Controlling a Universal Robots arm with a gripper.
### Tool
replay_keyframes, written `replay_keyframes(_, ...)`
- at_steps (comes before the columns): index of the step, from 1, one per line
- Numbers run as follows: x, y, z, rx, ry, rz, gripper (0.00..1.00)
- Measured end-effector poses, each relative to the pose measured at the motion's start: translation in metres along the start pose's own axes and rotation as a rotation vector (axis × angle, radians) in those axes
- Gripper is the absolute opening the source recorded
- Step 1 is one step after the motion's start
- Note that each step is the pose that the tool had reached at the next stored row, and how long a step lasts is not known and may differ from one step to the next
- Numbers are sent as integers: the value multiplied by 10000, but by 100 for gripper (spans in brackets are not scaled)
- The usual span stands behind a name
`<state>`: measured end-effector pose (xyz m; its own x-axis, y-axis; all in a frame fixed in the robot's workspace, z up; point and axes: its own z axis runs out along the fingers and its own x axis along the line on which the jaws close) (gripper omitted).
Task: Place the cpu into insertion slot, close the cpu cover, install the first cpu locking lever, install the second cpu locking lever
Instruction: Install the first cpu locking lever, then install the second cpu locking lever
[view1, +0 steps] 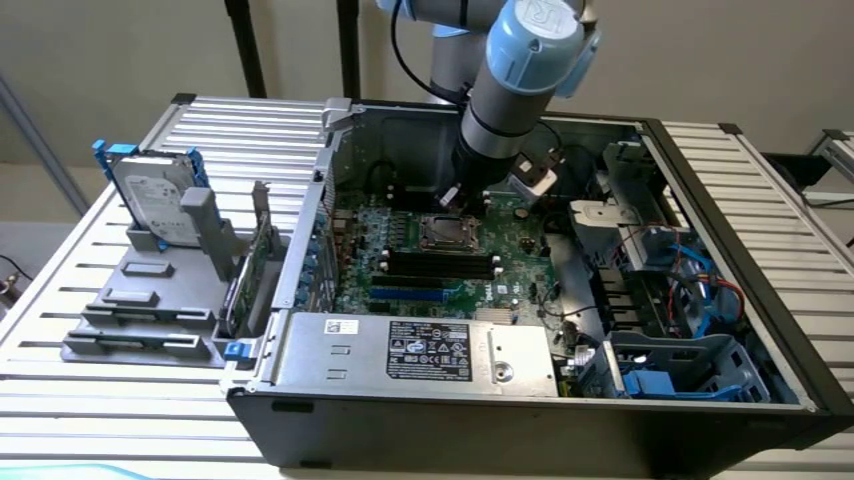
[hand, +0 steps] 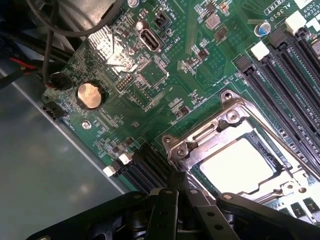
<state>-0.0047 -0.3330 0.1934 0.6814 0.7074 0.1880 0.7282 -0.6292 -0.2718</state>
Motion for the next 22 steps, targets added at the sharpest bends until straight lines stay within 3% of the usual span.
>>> replay_keyframes(7,4,-15,-100,11,-1,0,11)
replay_keyframes(12,-82,-16,-157,10,-3,1,11)
replay_keyframes(22,-118,-35,-160,10,5,-1,11)
